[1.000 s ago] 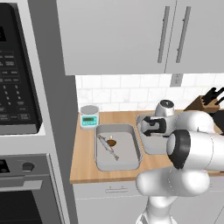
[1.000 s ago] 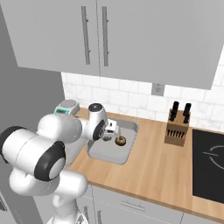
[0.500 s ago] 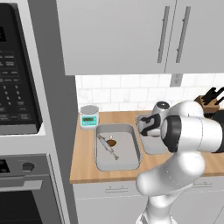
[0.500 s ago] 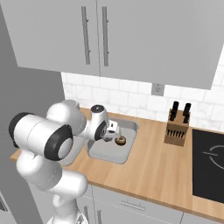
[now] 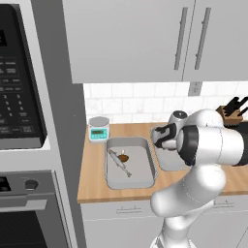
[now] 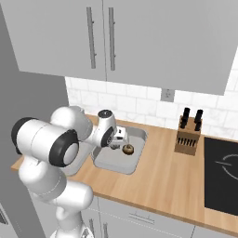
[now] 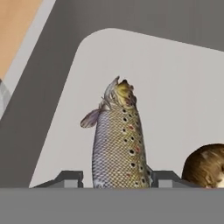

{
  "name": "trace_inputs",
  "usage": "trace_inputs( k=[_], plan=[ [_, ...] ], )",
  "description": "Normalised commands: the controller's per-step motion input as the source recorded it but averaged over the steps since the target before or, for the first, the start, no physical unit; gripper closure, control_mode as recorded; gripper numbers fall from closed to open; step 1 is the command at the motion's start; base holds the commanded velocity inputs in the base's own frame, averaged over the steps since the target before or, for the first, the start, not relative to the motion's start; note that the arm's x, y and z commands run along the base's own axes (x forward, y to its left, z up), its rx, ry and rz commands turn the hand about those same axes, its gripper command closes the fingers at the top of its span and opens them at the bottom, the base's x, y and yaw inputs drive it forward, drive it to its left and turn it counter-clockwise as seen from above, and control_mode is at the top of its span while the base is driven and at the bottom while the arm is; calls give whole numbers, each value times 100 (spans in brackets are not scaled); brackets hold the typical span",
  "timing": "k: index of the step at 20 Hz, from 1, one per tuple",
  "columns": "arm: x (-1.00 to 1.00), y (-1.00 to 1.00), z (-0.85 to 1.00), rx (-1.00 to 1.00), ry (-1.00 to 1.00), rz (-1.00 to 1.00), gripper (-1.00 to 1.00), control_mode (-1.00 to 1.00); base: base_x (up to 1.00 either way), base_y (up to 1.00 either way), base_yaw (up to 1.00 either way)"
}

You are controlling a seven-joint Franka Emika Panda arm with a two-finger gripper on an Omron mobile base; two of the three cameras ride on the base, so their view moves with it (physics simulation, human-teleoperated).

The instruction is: Place one mushroom and one fish in each tupperware on the nearby counter, to pack two identical lunches.

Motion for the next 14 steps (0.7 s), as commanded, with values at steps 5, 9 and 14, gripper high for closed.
trace_inputs(
  k=[5, 9, 14],
  plan=[
    [-24, 0, 14, 0, -10, -1, -100, -100, 0, 0, 0],
    [-43, 0, 27, 0, -13, -1, -100, -100, 0, 0, 0],
    [-85, 0, 57, 0, -23, 0, -100, -100, 0, 0, 0]
  ],
)
